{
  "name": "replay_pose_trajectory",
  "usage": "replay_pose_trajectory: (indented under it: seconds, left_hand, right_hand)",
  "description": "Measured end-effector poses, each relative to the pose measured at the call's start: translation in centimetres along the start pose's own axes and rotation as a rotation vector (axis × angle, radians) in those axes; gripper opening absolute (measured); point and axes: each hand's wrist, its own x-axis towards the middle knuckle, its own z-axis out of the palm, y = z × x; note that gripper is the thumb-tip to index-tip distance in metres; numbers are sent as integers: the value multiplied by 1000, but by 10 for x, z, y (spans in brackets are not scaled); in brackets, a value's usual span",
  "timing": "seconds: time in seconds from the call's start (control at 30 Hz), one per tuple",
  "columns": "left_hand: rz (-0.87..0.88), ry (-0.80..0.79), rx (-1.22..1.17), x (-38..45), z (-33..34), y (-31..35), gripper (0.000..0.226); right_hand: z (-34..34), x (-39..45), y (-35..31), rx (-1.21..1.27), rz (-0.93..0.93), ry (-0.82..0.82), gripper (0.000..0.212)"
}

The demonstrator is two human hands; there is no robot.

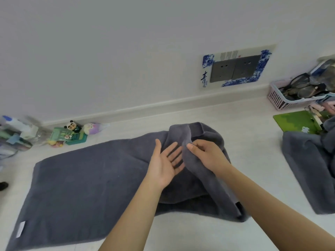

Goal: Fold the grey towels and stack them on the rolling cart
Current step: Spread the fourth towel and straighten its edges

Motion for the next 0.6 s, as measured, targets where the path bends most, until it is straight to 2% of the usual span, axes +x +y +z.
replay_pose_trajectory:
  seconds: [0.17,0.37,0.5,0.6]
  left_hand:
    - [75,1,44,-36,-55,31,72]
    - [221,-73,-24,-94,-140,85,63]
    - [331,-23,-176,-124,-213,116,70]
    - [374,171,-158,-129,-268,123,72]
  right_hand:
    - [70,9,-47,368,159,13,22]
    - [172,15,-117,494,69,-77,31]
    - [251,18,-153,553,-2,-262,31]
    - [298,19,-159,404,24,-505,31]
